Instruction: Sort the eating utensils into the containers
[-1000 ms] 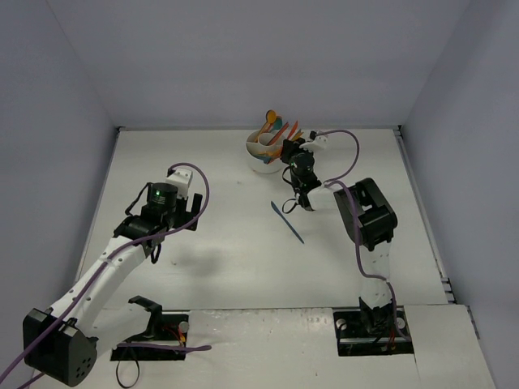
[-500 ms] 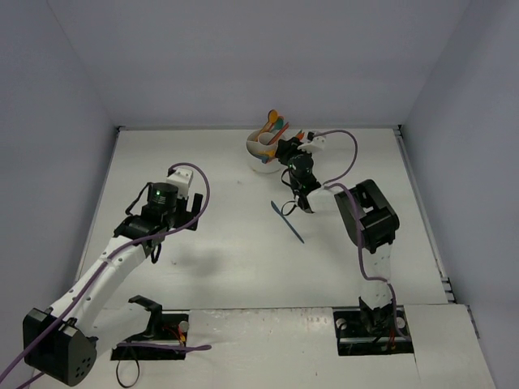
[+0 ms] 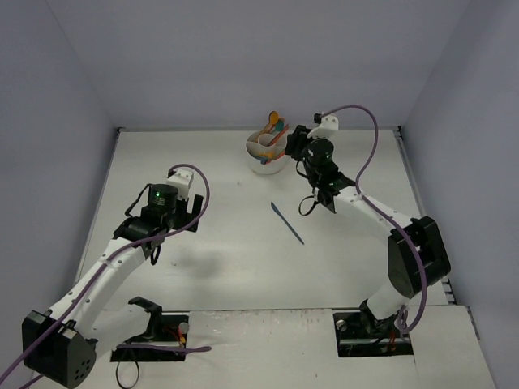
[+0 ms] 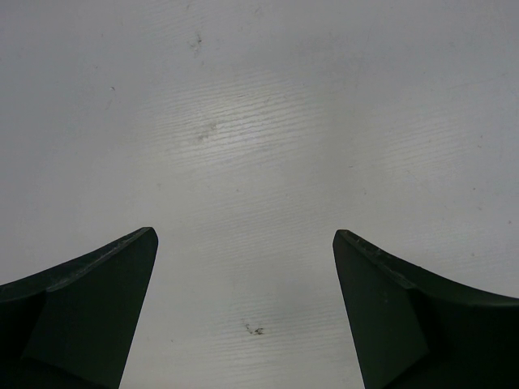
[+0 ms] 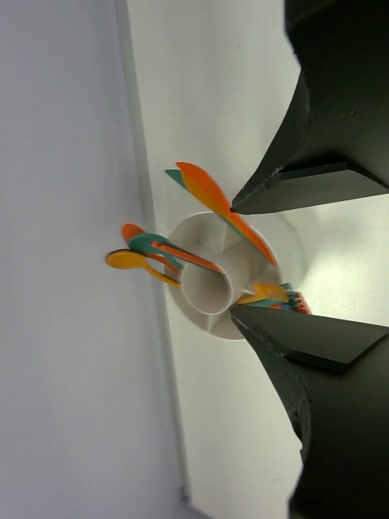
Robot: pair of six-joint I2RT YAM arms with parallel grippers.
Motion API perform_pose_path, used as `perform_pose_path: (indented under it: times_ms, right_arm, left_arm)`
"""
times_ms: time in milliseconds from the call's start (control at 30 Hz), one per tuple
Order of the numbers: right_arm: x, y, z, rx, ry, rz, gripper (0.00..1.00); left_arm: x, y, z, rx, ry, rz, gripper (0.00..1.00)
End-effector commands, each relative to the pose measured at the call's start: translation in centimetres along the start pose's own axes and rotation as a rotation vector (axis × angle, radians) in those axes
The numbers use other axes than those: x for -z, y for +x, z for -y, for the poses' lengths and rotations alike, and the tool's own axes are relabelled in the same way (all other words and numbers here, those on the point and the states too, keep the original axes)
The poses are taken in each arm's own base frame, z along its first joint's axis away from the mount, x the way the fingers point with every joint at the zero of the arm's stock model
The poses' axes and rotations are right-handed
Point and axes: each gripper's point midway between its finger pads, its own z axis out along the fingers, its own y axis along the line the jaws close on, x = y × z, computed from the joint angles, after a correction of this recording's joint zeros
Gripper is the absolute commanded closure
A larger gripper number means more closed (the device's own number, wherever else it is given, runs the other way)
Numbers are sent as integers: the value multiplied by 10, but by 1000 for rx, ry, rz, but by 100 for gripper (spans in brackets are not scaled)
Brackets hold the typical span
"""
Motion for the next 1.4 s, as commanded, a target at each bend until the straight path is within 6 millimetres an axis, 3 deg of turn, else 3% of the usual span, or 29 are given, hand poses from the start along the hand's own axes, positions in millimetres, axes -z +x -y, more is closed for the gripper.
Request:
perform_pose_path:
  times_ms: [0,100,200,333,433,833,1100,1367]
  right_arm:
    - [37,38,-4,202,-70,-355,52]
    - [72,87,10,272,-81,-622,51]
    - [104,124,15,288,-99,-793,51]
    - [141,164,17,320,-99,-945,51]
    - [158,187,20,333,-78,-1021,51]
    - [174,235,45,372,10,-1173,60]
    - [177,246,61,412,67,-1194,69]
    - [203,253,78,412,115,-1242,99]
  left_arm:
    - [8,-23,3,28,16,78,12]
    - [9,-24,3,32,17,82,12]
    - [11,-25,3,34,20,88,12]
    - [10,-25,4,33,27,87,12]
    - [10,-25,5,33,28,86,12]
    - [11,-25,5,32,28,87,12]
    - [11,-25,5,31,27,90,12]
    - [11,-25,5,29,28,85,12]
